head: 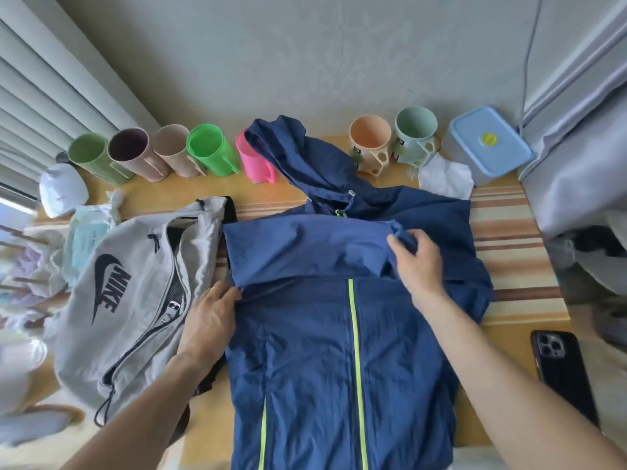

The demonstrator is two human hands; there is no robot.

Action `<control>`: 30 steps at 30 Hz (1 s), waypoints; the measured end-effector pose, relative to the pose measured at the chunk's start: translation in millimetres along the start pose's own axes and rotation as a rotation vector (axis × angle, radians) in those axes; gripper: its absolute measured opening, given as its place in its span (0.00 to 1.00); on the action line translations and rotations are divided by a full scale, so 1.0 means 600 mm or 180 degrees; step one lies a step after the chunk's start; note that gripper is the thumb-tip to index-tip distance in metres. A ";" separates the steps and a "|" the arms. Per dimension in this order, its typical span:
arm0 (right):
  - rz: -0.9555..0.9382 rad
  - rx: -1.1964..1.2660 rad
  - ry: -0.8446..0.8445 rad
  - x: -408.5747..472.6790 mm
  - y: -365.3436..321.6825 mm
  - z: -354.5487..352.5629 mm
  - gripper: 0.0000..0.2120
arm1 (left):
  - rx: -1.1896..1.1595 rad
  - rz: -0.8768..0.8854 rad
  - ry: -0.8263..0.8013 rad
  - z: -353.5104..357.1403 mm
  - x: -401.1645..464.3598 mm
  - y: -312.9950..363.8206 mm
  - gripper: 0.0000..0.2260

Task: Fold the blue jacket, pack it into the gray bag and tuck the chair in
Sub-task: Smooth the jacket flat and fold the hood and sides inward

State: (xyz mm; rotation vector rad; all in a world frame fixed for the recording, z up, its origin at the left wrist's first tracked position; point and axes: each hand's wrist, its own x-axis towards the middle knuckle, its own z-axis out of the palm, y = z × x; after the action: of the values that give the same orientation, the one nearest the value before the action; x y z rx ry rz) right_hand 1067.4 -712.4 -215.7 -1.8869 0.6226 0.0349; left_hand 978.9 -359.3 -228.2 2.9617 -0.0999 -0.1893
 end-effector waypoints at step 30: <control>-0.1776 -0.2989 -0.0290 -0.053 0.130 -0.099 0.28 | 0.0095 -0.0030 -0.0568 0.050 0.021 0.113 0.27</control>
State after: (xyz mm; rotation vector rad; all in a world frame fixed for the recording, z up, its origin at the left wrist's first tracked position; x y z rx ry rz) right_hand 990.6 -772.3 -249.1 -2.8881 -0.0496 0.0567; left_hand 983.4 -431.8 -247.0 2.9694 -0.1124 -0.4574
